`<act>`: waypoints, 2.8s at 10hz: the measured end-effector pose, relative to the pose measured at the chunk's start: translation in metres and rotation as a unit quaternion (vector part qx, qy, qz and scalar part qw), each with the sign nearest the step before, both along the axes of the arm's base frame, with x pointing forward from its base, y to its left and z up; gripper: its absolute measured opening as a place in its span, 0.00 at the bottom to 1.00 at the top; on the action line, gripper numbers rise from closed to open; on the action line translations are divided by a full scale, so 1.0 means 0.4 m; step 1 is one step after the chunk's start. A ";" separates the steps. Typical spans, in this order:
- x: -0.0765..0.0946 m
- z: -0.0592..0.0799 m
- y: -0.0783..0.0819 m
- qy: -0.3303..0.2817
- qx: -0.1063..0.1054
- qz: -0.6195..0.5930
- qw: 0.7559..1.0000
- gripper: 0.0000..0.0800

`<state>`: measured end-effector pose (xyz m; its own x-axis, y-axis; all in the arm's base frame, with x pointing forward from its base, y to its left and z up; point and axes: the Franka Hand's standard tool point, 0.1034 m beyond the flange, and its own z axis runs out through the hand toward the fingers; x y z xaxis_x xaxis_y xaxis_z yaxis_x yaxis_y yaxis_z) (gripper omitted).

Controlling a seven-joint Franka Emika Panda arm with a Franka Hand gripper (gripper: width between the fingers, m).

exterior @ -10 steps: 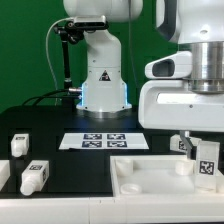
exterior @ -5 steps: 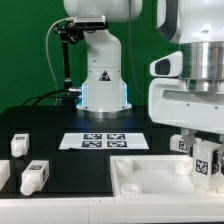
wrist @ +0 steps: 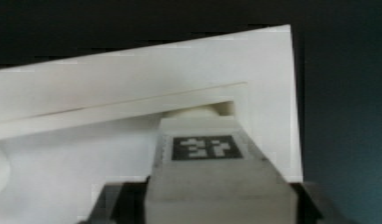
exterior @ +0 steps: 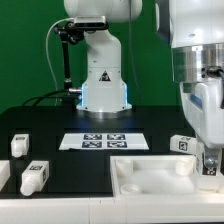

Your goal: Assemble one leg

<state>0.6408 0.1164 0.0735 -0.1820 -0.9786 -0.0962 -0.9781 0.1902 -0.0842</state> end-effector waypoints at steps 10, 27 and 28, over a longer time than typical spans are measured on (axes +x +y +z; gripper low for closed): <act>0.000 -0.008 -0.014 -0.044 -0.066 0.542 0.837 0.81; 0.005 -0.014 0.008 -0.019 -0.018 0.158 0.987 0.60; 0.008 -0.009 0.009 -0.027 -0.026 0.225 0.974 0.76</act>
Offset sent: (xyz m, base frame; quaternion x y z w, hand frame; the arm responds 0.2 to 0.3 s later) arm 0.0038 0.0135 -0.0015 0.0344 -0.0578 -0.5396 0.8392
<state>0.6441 0.1199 0.0698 0.2704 -0.9618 -0.0421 -0.9552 -0.2626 -0.1363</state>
